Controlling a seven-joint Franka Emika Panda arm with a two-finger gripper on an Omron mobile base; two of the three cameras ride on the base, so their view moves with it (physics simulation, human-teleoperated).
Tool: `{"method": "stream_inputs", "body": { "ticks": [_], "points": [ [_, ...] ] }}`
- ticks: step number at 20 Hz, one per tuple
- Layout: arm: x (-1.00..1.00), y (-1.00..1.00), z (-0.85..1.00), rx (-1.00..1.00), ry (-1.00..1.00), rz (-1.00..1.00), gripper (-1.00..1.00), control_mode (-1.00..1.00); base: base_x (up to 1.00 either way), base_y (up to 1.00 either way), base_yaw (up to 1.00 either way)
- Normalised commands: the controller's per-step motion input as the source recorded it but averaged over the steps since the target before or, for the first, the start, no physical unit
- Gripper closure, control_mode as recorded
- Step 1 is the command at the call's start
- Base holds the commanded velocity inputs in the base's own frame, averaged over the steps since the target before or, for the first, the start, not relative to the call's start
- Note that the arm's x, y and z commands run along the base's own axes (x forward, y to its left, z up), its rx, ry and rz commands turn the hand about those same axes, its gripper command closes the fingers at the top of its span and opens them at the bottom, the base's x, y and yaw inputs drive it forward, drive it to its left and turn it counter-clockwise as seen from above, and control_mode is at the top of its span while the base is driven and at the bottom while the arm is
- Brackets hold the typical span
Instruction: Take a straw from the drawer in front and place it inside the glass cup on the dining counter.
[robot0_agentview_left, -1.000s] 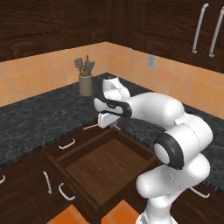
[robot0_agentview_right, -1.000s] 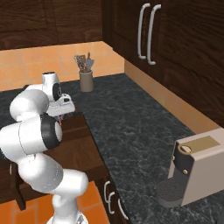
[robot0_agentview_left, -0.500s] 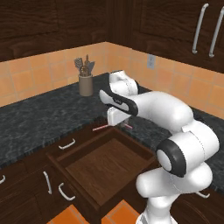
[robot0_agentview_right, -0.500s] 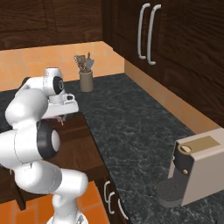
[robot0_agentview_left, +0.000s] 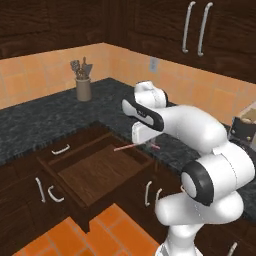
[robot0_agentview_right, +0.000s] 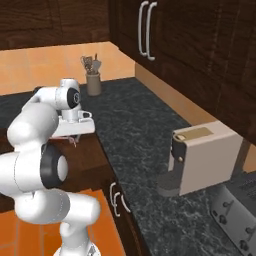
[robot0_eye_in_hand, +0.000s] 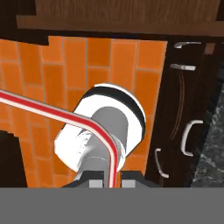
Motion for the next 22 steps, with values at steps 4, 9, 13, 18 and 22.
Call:
{"method": "stream_inputs", "body": {
  "ticks": [4,9,13,18,22],
  "points": [
    [0.0,0.0,0.0,0.0,0.0,0.0,1.0,1.0,-1.0,-0.06,0.25],
    [0.0,0.0,0.0,0.0,0.0,0.0,1.0,1.0,-0.35,0.18,0.93],
    [0.0,0.0,0.0,0.0,0.0,0.0,1.0,1.0,-0.08,0.29,1.0],
    [0.0,0.0,0.0,0.0,0.0,0.0,1.0,1.0,-0.01,0.46,0.95],
    [0.0,0.0,0.0,0.0,0.0,0.0,1.0,1.0,0.42,0.91,0.63]
  ]
}}
